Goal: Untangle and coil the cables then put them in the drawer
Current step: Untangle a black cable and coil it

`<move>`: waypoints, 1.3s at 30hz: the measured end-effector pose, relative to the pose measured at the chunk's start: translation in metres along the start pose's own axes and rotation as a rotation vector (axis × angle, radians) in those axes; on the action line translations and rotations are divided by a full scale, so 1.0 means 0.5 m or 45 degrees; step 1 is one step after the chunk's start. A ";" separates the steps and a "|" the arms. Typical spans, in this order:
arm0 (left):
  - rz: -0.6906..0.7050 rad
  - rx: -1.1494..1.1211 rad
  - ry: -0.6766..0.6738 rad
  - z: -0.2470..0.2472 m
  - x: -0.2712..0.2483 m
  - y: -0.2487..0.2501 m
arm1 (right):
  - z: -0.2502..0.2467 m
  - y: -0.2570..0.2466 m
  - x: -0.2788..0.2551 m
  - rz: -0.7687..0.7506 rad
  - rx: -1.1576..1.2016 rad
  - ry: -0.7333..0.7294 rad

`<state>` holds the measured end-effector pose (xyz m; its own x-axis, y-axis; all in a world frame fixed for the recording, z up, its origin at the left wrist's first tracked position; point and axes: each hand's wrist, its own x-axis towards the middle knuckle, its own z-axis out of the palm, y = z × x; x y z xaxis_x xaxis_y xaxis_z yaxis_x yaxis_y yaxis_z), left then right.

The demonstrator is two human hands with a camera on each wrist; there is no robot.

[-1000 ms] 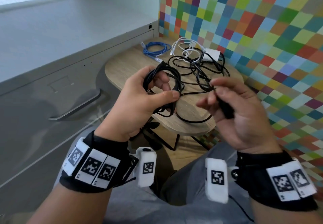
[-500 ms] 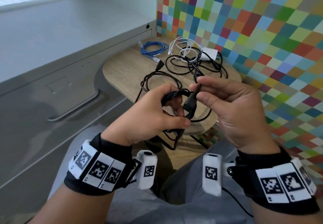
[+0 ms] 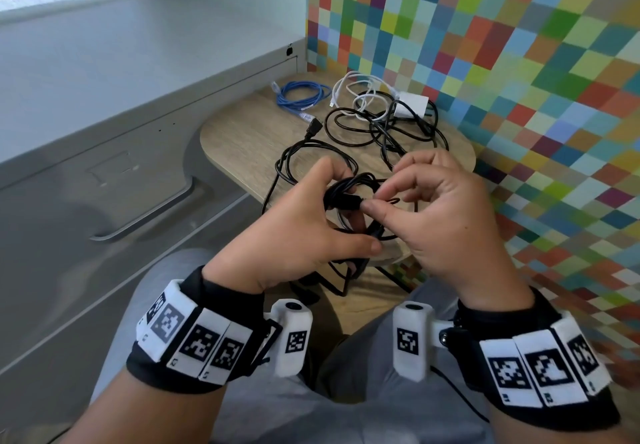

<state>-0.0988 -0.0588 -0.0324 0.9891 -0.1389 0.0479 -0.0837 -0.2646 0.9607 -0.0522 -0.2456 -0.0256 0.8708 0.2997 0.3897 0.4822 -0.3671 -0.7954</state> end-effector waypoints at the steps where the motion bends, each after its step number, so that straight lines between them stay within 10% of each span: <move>1: 0.015 0.042 0.001 0.000 0.001 -0.001 | 0.005 0.000 0.000 0.040 0.051 0.002; 8: 0.091 -0.031 -0.034 -0.002 0.002 -0.007 | 0.023 0.002 -0.003 0.175 0.118 -0.018; 19: 0.010 -0.457 0.470 0.005 0.020 -0.007 | 0.059 -0.011 -0.018 0.607 1.050 -0.176; 31: -0.238 -1.077 0.419 -0.012 0.016 0.014 | 0.066 0.012 -0.010 0.551 0.904 0.018; 39: -0.166 -0.954 0.506 -0.043 0.015 -0.017 | 0.043 0.022 -0.002 0.475 0.848 0.100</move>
<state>-0.0879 -0.0370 -0.0343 0.9659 0.2307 -0.1175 -0.0033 0.4647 0.8855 -0.0497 -0.2311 -0.0445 0.9809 0.1873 0.0528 0.0179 0.1837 -0.9828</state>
